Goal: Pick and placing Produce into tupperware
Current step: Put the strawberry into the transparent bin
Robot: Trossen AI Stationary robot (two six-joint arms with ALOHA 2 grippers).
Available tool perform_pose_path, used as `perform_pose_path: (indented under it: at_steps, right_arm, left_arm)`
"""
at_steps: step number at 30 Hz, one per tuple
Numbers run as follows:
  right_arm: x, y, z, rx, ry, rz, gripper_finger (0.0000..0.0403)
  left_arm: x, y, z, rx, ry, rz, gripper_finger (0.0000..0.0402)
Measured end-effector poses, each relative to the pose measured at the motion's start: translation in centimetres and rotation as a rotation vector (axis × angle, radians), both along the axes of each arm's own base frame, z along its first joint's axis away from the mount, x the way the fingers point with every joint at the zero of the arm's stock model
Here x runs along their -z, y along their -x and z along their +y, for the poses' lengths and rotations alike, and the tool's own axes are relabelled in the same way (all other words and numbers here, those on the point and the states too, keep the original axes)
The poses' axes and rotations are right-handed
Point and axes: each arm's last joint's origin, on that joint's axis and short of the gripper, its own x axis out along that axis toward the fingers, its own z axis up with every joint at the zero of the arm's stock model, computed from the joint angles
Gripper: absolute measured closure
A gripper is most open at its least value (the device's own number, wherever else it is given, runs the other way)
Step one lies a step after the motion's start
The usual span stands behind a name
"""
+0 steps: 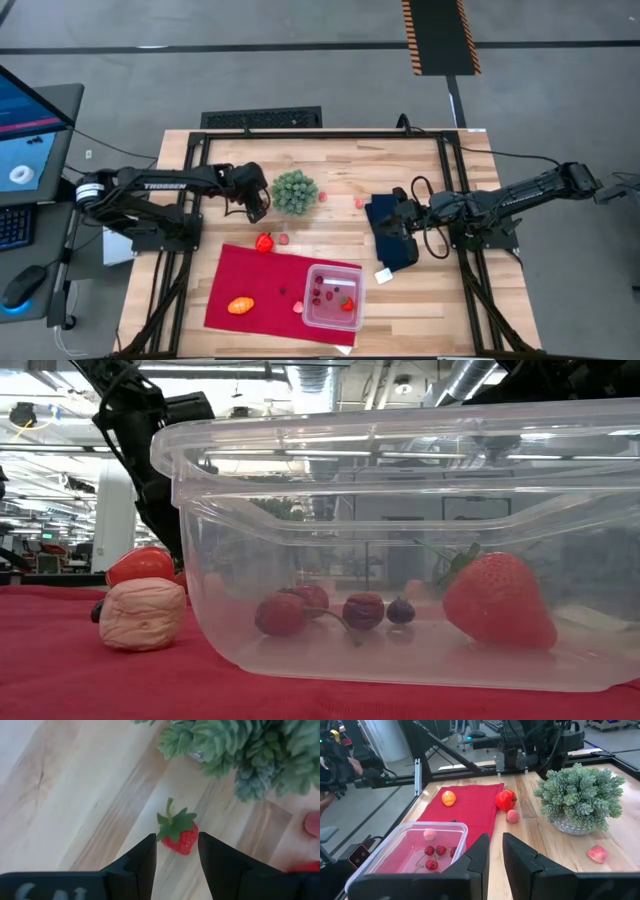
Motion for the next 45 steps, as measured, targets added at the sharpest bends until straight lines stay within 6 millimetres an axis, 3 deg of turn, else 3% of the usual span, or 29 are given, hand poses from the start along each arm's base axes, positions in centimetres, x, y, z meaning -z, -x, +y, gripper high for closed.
perform_pose_path:
  at_steps: [45]
  right_arm:
    - [0.0,0.0,0.0,0.0,0.0,0.0,0.0326]
  left_arm:
    - [1.3,-0.7,0.1,0.058,-0.008,0.015,0.0264]
